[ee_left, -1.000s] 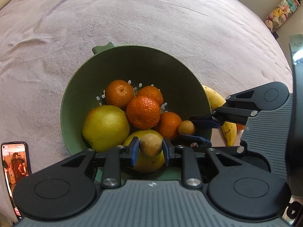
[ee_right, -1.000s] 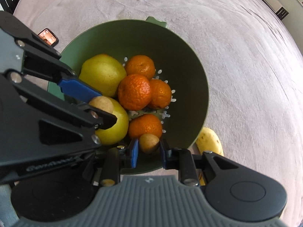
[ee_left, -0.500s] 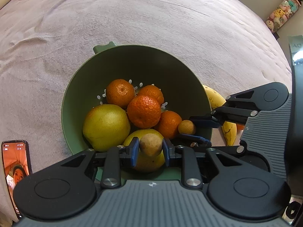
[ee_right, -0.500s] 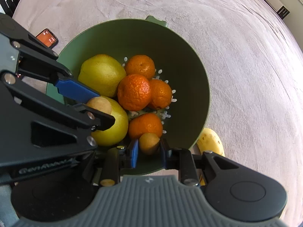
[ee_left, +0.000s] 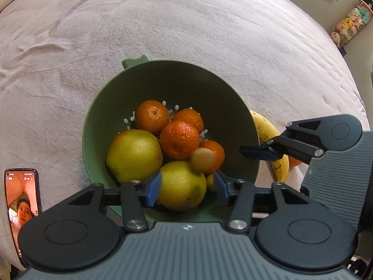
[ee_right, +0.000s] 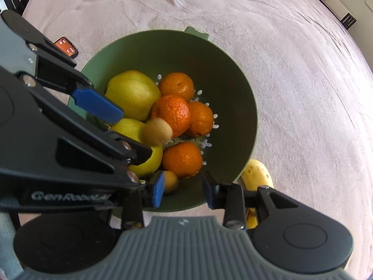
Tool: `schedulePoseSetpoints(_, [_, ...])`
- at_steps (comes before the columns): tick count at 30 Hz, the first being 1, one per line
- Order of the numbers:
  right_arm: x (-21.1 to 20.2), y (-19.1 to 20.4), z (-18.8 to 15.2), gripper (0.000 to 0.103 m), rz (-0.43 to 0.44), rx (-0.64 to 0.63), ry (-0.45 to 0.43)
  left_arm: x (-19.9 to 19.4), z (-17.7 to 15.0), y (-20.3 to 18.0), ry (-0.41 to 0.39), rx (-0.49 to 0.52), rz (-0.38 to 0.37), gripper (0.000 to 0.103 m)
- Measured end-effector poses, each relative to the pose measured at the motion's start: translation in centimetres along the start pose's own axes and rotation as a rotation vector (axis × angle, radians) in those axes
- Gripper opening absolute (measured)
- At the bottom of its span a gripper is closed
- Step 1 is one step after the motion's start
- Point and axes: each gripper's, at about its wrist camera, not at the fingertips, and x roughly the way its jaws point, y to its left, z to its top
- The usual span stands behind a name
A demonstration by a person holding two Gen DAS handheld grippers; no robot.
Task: Organize fruits
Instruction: 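Lower the small fruits into the colander and open both tools, then lift both tools away from the colander toward the banana and mandarin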
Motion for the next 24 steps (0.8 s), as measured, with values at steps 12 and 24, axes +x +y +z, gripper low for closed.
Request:
schedulePoseSetpoints(12, [-2.2, 0.1, -0.4, 0.059, -0.039, 0.031, -0.064, -1.5, 0.2, 0.0, -0.058, -0.031, -0.013, 0.087])
schedulePoseSetpoints(24, [-6.6, -0.3, -4.2, 0.068, -0.198, 0.244, -0.203, -3.4, -0.3, -1.3, -0.215, -0.012, -0.081, 0.088])
